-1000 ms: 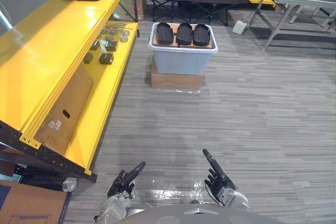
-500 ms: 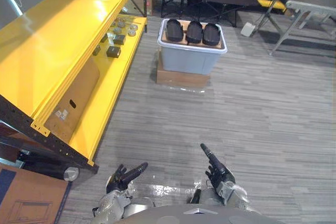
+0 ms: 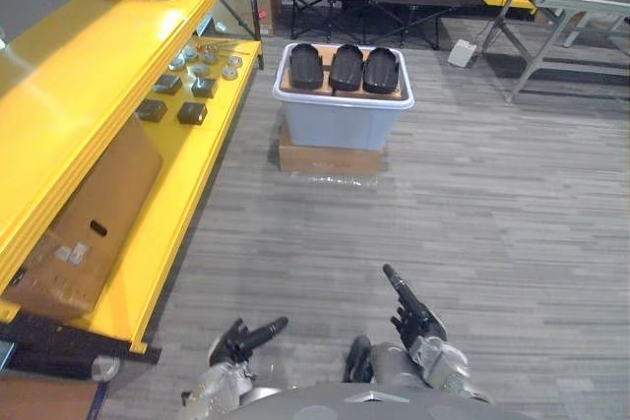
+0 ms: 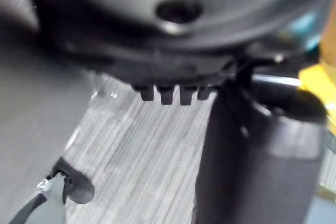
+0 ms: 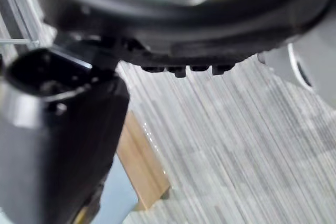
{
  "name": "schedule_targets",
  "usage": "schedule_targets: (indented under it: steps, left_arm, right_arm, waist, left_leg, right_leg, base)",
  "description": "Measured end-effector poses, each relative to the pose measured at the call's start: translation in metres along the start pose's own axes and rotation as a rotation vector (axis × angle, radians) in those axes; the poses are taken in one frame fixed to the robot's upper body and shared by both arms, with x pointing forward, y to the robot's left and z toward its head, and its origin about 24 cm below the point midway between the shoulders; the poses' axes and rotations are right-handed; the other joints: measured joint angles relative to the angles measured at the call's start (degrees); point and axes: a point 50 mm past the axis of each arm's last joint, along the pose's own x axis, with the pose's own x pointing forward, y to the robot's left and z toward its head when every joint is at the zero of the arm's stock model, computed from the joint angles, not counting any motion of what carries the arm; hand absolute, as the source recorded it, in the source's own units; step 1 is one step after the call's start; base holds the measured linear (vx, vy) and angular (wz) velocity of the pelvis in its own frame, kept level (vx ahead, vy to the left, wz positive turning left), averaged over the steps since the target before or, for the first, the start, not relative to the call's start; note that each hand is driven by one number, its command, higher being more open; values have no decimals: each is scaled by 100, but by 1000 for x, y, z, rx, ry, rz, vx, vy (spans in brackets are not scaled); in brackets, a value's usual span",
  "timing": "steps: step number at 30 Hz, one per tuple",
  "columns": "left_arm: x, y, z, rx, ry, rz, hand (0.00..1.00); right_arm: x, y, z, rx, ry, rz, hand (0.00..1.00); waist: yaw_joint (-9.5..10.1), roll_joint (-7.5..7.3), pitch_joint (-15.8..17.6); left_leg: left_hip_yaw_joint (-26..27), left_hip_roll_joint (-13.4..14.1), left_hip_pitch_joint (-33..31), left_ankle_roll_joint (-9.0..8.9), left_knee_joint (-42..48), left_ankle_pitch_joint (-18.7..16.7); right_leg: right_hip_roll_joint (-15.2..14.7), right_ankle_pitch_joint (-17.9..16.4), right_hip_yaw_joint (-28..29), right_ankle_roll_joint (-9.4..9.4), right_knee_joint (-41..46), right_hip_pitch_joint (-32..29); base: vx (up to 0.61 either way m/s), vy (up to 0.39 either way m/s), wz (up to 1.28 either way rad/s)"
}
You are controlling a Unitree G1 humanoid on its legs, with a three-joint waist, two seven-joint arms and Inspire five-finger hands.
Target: Walk over and take three plastic housings, then place them on the shelf
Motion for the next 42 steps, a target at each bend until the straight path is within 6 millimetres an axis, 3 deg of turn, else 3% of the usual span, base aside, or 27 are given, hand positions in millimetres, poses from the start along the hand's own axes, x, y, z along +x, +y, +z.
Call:
schedule_targets:
  steps: [2,4,6,7,9,11,12,13,14,15,16,17,20,21,23,24,27,29,30,31,33,35,36,37,38,39,42]
  left_arm:
    - [1,-5,-1,-56,-14,10,100]
    - [1,-4,-2,-108,-16,25,100]
    - [0,-6,-1,-138,-35,24,100]
    - [0,-6,4,-152,-65,25,100]
    - [-1,-4,8,-162,-91,27,100]
    - [-1,-3,10,-179,-106,36,100]
    - [-1,-3,9,-181,-108,37,100]
    - [-2,-4,9,-182,-113,33,100]
    - [-2,0,17,-166,-143,34,100]
    - [-3,3,22,-155,-159,38,100]
    - [-3,7,28,-139,-177,44,100]
    - [-2,7,29,-134,-177,45,100]
    - [-2,4,30,-68,-179,42,100]
    - [-2,2,29,-34,-177,39,100]
    - [-2,-1,29,-22,-178,34,100]
    - [-3,-2,27,-15,-175,26,100]
    - [0,-10,32,-9,-163,-5,100]
    - [1,-13,38,-16,-174,-32,100]
    - [1,-13,37,-23,-172,-34,100]
    - [0,-9,34,-49,-164,-26,100]
    - [-1,0,31,-68,-152,-7,100]
    - [-1,-7,12,-118,-90,0,100]
    - [-2,-8,6,-134,-72,5,100]
    - [-2,-11,6,-160,-78,-4,100]
    - [-2,-12,7,-192,-95,-10,100]
    - [-2,-12,7,-205,-100,-6,100]
    - [-2,-12,10,-204,-121,-14,100]
  right_arm:
    - [-2,-12,2,-76,22,-24,100]
    - [-3,-17,-3,-146,56,-32,100]
    - [-1,-12,-2,-191,58,-10,100]
    - [1,-5,1,-201,46,18,100]
    - [4,5,6,-200,26,44,100]
    - [5,6,8,-220,23,49,100]
    - [4,4,6,-227,28,48,100]
    - [3,1,5,-233,33,41,100]
    - [4,7,3,-225,34,55,100]
    - [4,11,1,-217,32,66,100]
    - [4,15,-1,-200,32,79,100]
    - [3,13,-3,-199,38,76,100]
    - [2,14,-5,-190,31,78,100]
    - [1,17,-9,-183,30,86,100]
    - [0,21,-13,-184,34,96,100]
    - [1,23,-9,-196,10,108,100]
    - [2,26,-3,-202,-25,97,100]
    - [3,28,3,-197,-48,96,100]
    - [2,28,3,-199,-49,96,100]
    - [2,28,-1,-219,-36,95,100]
    - [0,27,-8,-226,-19,96,100]
    - [0,16,0,-243,-30,57,100]
    - [0,12,2,-251,-31,44,100]
    - [-1,4,3,-261,-26,17,100]
    - [-2,-1,1,-262,-8,1,100]
    - [-2,-1,2,-266,-9,-1,100]
    - [-11,-13,-2,-263,-36,-54,100]
  waist:
    - [-28,257,149]
    - [33,263,199]
    - [192,184,246]
    - [270,114,293]
    - [308,-8,376]
    - [343,-15,431]
    - [359,0,426]
    - [395,-20,433]
    - [440,-224,481]
    - [478,-378,492]
    - [528,-611,462]
    - [527,-631,451]
    - [507,-617,440]
    - [474,-578,467]
    - [406,-537,464]
    - [368,-432,502]
    - [278,-300,523]
    - [222,-347,500]
    - [227,-351,498]
    - [238,-401,458]
    - [242,-600,319]
    - [228,-116,145]
    - [212,-13,109]
    - [133,124,82]
    - [105,107,119]
    - [114,106,119]
    - [51,71,131]
  left_leg:
    - [-187,302,-760,-133,1693,193]
    - [-244,51,-1210,-170,1942,146]
    - [-63,-216,-1523,-116,1135,132]
    - [-16,-373,-1713,-15,256,163]
    - [-103,-611,-1837,93,-1396,590]
    - [-416,-740,-1848,-47,-2954,1577]
    - [-449,-725,-1835,-64,-3096,1723]
    - [-430,-733,-1775,62,-3071,2165]
    - [-342,-917,-1691,232,-2966,2368]
    - [-287,-1048,-1687,331,-2883,2307]
    - [-214,-1281,-1737,626,-2675,2079]
    - [-207,-1337,-1771,696,-2548,1945]
    - [-164,-1525,-1500,911,-2420,1520]
    - [-246,-1603,-1127,1023,-2500,1284]
    - [-312,-1610,-803,1041,-2643,1198]
    - [-362,-1567,-557,1045,-2752,1176]
    - [-547,-1377,-309,974,-2799,1062]
    - [-745,-1255,-193,744,-2716,870]
    - [-773,-1223,-135,687,-2646,762]
    - [-878,-1197,-28,533,-2384,419]
    - [-999,-1252,-35,408,-2062,32]
    - [-1115,-731,-76,162,-1644,-353]
    - [-1110,-641,-199,149,-1448,-341]
    - [-1046,-474,-584,-33,-815,-187]
    - [-980,-339,-916,-185,-203,14]
    - [-898,-304,-947,-182,-161,9]
    - [-350,-133,-966,-101,-1294,92]
  right_leg:
    - [327,-6,0,-118,-523,635]
    - [373,-24,110,-141,-871,1200]
    - [392,-2,359,-105,-1231,1570]
    - [383,23,478,-64,-1458,1753]
    - [319,-15,576,35,-1695,1970]
    - [292,-216,603,321,-1793,2240]
    - [301,-309,604,373,-1783,2319]
    - [265,-532,619,487,-1699,2483]
    - [32,-838,670,569,-1481,2536]
    - [-127,-992,677,587,-1354,2525]
    - [-364,-1149,683,667,-1049,2457]
    - [-454,-1146,703,690,-796,2363]
    - [-986,-753,800,1131,1440,1540]
    - [-1237,-845,770,1036,2586,1043]
    - [-1321,-985,545,807,2745,843]
    - [-1300,-1113,350,791,2427,623]
    - [-1014,-1004,431,970,722,120]
    - [-886,-292,840,1057,-497,-209]
    - [-890,-84,874,1051,-580,-231]
    - [-897,367,897,977,-576,-217]
    - [-884,645,1095,789,-475,-222]
    - [-471,235,891,583,-9,-282]
    - [-395,163,816,552,-6,-277]
    - [-297,134,693,500,-110,-190]
    - [-247,161,636,433,-345,27]
    - [-238,177,633,415,-462,141]
    - [-295,224,409,469,-1093,805]
  base:
    - [439,-223,-10]
    - [458,-94,-42]
    - [437,-56,-69]
    - [403,-2,-60]
    - [370,43,-34]
    - [409,185,-1]
    - [350,216,5]
    - [375,270,2]
    - [383,257,2]
    - [474,258,-2]
    - [327,115,2]
    - [412,166,7]
    - [424,221,11]
    - [382,147,14]
    - [373,104,15]
    - [350,62,20]
    - [329,-15,42]
    - [384,-147,60]
    - [433,-279,45]
    - [293,-251,31]
    - [416,-417,33]
    - [392,-362,20]
    - [336,-236,26]
    - [320,-224,37]
    - [301,-218,30]
    - [285,-164,15]
    - [240,-81,18]
